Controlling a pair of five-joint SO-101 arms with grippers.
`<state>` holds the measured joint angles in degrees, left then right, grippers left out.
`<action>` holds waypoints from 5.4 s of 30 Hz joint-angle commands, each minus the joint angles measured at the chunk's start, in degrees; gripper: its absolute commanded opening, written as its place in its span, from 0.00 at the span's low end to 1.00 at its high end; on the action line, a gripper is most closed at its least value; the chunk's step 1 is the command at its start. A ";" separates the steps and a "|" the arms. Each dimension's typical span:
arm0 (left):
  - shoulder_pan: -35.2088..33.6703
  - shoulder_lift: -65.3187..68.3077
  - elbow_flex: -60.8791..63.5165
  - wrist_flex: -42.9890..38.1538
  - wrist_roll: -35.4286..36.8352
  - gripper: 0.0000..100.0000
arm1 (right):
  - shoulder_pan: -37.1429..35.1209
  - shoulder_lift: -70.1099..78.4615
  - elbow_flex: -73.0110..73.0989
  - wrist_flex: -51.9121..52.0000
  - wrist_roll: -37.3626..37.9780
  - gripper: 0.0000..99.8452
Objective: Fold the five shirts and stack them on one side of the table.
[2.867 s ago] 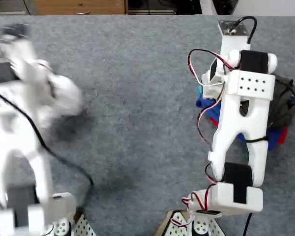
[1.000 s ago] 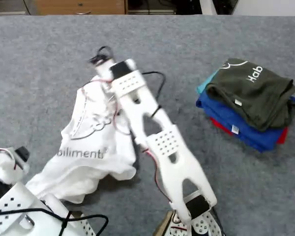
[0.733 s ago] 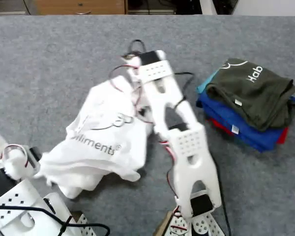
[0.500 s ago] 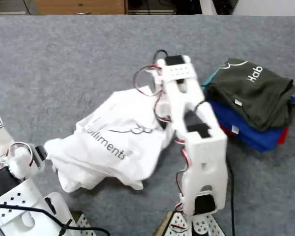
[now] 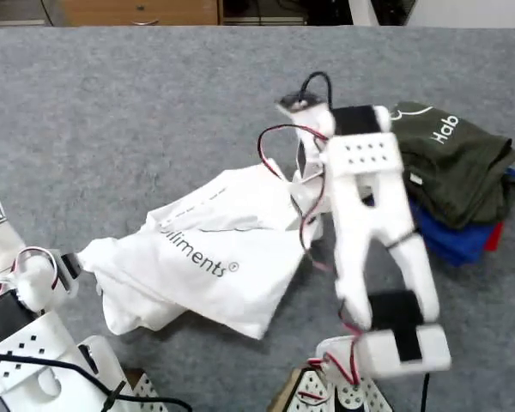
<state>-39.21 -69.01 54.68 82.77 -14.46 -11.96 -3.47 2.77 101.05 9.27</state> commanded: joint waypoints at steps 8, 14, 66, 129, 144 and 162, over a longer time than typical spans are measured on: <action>0.09 0.04 -1.14 1.05 0.44 0.24 | -13.49 4.62 -13.32 -3.78 -8.62 0.22; -2.64 0.04 -1.93 1.76 0.18 0.24 | -16.66 11.74 -32.48 1.23 -11.96 0.22; 1.32 0.13 -1.93 -2.64 2.81 0.24 | 2.33 75.12 -98.24 -12.04 -34.11 0.01; 48.97 53.49 -29.10 18.02 2.02 0.02 | 1.27 79.78 -98.33 -16.53 -31.38 0.01; 48.88 27.47 -24.35 18.02 -4.75 0.02 | 1.27 70.11 -98.33 -8.97 -25.41 0.01; 29.36 30.90 -37.63 11.87 2.90 0.29 | 1.01 57.10 -98.15 0.44 -25.67 0.25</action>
<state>-7.21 -40.97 15.47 97.71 -13.76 -11.43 59.74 -92.79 100.70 -16.84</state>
